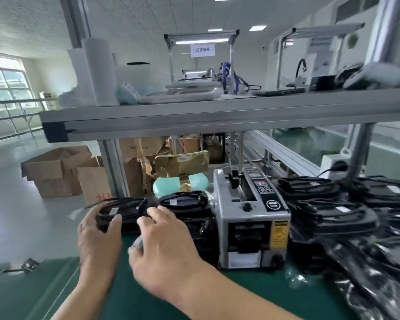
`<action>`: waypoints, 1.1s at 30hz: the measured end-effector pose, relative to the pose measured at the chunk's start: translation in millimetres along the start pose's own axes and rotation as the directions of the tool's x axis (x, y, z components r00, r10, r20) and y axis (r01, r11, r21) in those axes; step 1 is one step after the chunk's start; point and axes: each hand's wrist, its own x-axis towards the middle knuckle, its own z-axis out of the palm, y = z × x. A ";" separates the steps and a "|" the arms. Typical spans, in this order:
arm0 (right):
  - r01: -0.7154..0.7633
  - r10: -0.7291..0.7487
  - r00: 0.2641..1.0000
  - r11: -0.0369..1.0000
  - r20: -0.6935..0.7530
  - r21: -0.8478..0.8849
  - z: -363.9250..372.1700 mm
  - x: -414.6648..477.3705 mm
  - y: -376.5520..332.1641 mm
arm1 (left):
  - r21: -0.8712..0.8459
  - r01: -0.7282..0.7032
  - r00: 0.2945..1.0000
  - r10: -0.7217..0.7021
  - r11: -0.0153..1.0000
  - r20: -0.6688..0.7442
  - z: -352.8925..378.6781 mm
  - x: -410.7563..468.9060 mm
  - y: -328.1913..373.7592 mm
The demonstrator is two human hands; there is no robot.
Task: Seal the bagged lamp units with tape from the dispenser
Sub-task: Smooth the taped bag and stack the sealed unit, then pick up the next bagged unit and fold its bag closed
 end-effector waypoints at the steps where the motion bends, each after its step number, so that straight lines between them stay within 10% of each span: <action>1: -0.022 0.023 0.999 0.998 -0.023 0.059 -12.3 -21.4 0.4 | -0.023 -0.014 1.000 0.014 1.000 0.016 -6.0 -26.4 11.9; 13: -0.353 0.421 0.866 0.897 -0.271 0.266 -143.3 -297.5 54.1 | -0.350 -0.049 0.753 0.264 0.936 0.603 3.3 -313.7 118.7; 25: -0.595 0.661 0.525 0.736 -0.536 0.324 -236.0 -396.2 147.2 | -0.244 -0.201 0.552 0.315 0.949 0.772 68.9 -392.5 182.8; 33: -0.716 0.937 0.262 0.349 -0.230 0.605 -244.5 -406.8 224.6 | -0.138 -0.502 0.408 0.375 0.854 0.833 92.6 -413.3 197.4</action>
